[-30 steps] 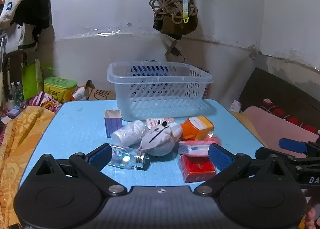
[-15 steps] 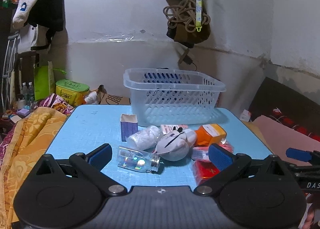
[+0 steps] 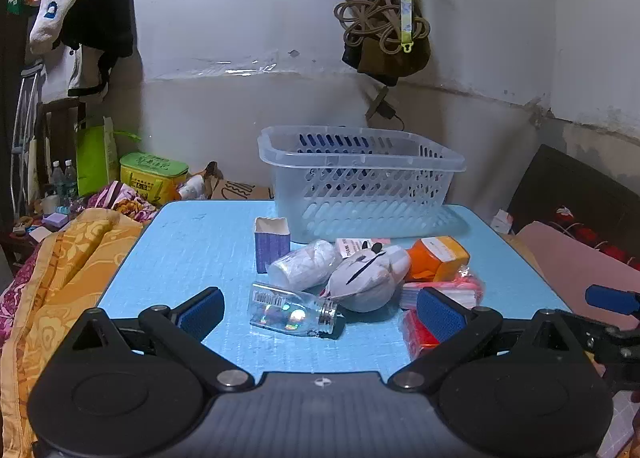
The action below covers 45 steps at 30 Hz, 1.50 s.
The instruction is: Organize objects
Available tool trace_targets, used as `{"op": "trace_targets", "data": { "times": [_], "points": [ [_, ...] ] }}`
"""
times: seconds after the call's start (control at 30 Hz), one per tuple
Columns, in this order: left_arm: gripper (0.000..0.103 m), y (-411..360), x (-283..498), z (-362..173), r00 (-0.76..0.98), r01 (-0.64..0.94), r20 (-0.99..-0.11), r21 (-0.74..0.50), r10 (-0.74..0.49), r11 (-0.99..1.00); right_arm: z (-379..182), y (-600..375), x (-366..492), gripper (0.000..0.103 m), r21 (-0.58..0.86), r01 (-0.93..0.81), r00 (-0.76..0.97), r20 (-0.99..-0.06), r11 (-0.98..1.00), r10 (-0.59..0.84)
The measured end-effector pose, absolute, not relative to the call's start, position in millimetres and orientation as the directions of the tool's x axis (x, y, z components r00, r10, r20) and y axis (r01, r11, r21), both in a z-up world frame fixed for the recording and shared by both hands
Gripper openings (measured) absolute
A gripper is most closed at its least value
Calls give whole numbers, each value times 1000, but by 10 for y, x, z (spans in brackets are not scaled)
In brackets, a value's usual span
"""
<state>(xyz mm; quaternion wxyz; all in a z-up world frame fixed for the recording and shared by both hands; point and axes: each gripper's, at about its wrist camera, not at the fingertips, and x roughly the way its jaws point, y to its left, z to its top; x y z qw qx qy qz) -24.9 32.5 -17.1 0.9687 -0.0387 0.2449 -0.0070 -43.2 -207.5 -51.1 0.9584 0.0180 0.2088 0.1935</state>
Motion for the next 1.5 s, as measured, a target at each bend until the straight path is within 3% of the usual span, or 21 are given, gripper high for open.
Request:
{"op": "trace_targets", "data": {
  "times": [1.5],
  "points": [
    [103, 339, -196, -239, 861, -41, -509, -45, 12, 998, -564, -2070, -408, 103, 122, -300, 844, -429, 946, 323]
  ]
}}
